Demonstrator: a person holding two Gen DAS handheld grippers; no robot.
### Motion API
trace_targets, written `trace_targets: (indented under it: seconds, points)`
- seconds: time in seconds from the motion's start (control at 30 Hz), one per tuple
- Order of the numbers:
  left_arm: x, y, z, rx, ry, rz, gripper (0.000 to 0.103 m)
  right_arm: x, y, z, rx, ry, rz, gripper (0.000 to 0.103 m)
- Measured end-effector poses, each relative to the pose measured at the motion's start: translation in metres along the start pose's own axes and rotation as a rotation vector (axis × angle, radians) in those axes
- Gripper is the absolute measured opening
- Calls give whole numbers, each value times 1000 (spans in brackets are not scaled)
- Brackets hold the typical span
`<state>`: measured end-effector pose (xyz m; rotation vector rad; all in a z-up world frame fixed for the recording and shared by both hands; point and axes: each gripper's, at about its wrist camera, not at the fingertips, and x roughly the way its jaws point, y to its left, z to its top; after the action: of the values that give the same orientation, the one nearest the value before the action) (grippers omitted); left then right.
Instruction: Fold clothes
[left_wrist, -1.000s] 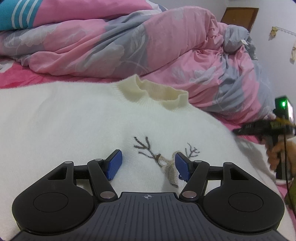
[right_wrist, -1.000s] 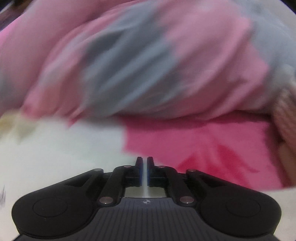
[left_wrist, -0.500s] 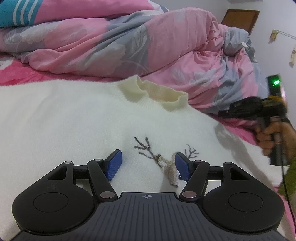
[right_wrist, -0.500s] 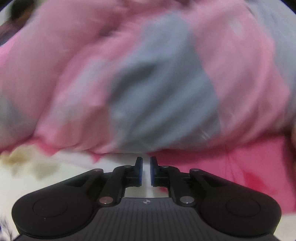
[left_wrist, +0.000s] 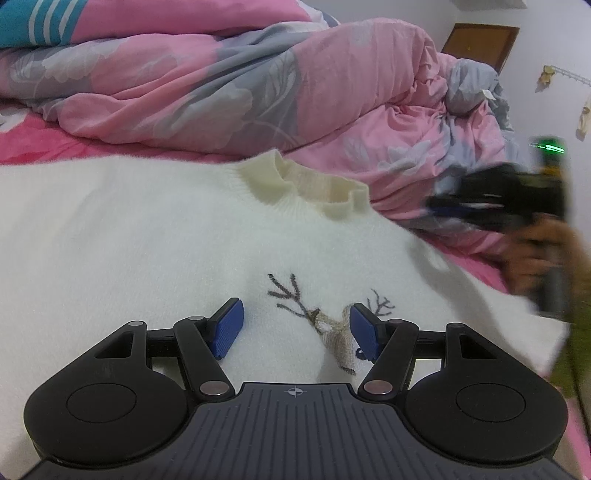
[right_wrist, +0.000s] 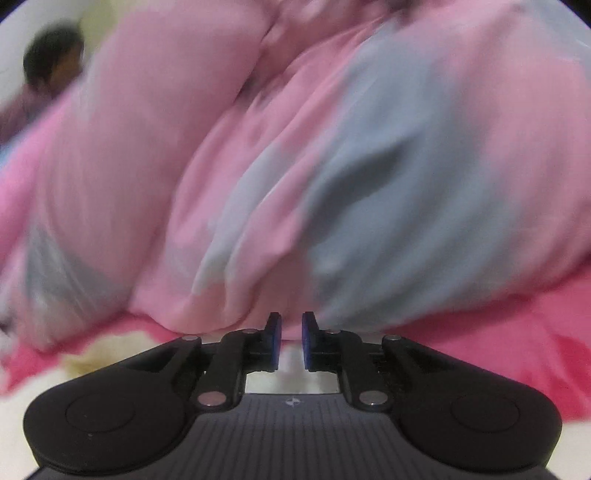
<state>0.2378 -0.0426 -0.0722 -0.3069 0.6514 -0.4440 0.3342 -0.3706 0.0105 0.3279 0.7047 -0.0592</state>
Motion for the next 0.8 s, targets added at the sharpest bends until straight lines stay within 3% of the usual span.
trace_targets:
  seconds: [0.17,0.27,0.33,0.37,0.4,0.47,0.57,0.67,0.8]
  points:
    - [0,-1,1,0,2,1,64,-111,-55,-27,50,21,-20,31]
    - [1,0,0,-5,0,-6,66,-138,-81,-60,106,91,7,31]
    - [1,1,0,-9,-3,-13,67,-141,-99,-85,120,130,-25,30]
    - [1,2,0,-11,-4,-16,67,-135,-109,-97,99,153,-84,29]
    - [1,2,0,-13,-5,-18,67,-130,-118,-105,65,162,-178,20]
    - [2,3,0,-15,-7,-20,67,-138,-134,-114,22,94,-265,8]
    - [2,1,0,-6,-5,-12,67,-173,-127,-117,-34,-37,-429,12]
    - [2,-4,2,13,7,12,67,-202,-114,-122,-39,-81,-312,12]
    - [-19,-18,7,47,47,100,67,-211,-92,-138,4,-22,-34,13]
